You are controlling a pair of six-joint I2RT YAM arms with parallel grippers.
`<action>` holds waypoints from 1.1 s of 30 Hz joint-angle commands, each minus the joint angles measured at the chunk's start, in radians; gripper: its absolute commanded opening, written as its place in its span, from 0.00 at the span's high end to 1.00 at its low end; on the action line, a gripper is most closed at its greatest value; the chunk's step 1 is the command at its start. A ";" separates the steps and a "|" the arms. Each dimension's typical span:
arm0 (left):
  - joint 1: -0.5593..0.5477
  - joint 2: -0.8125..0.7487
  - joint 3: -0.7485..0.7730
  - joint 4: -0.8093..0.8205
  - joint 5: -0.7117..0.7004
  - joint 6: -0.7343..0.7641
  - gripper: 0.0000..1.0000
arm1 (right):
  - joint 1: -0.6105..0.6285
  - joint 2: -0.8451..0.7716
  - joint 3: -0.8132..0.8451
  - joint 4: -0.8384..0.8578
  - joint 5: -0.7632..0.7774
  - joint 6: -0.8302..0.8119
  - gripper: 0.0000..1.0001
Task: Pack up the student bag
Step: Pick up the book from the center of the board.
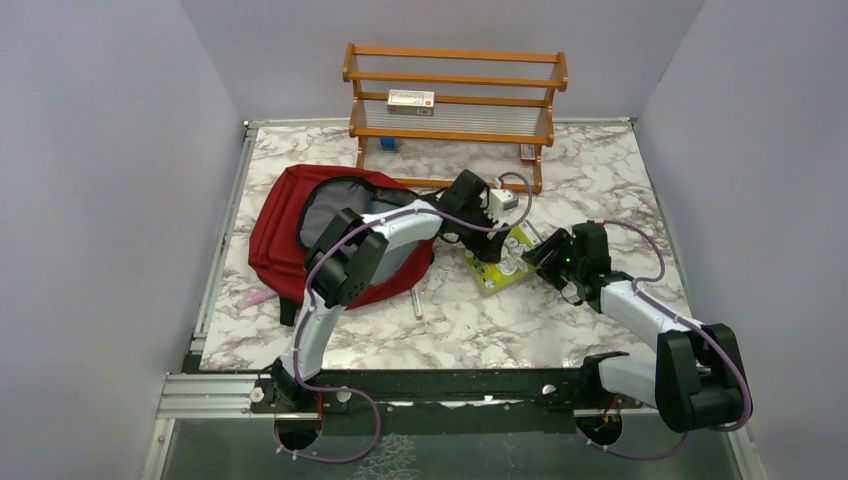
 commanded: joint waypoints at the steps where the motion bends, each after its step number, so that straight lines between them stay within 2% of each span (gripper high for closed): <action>1: -0.053 -0.088 -0.130 -0.063 0.042 -0.045 0.22 | -0.005 0.036 -0.006 0.054 0.038 -0.003 0.38; 8: -0.066 -0.193 -0.268 0.016 0.031 -0.121 0.22 | -0.006 0.160 0.083 0.067 0.010 -0.135 0.38; 11: -0.064 -0.228 -0.311 0.064 -0.047 -0.160 0.22 | -0.007 0.222 0.159 0.026 -0.017 -0.200 0.38; 18: -0.011 -0.269 -0.340 0.153 -0.195 -0.315 0.20 | -0.006 0.171 0.165 -0.055 0.007 -0.219 0.38; 24: 0.021 -0.289 -0.365 0.233 -0.181 -0.366 0.20 | -0.006 0.107 0.136 -0.140 -0.034 -0.237 0.38; 28: 0.026 -0.284 -0.374 0.257 -0.149 -0.385 0.20 | -0.005 0.096 0.089 -0.110 -0.115 -0.208 0.37; 33: 0.035 -0.281 -0.402 0.333 -0.095 -0.437 0.20 | -0.005 0.143 0.062 -0.066 -0.124 -0.167 0.37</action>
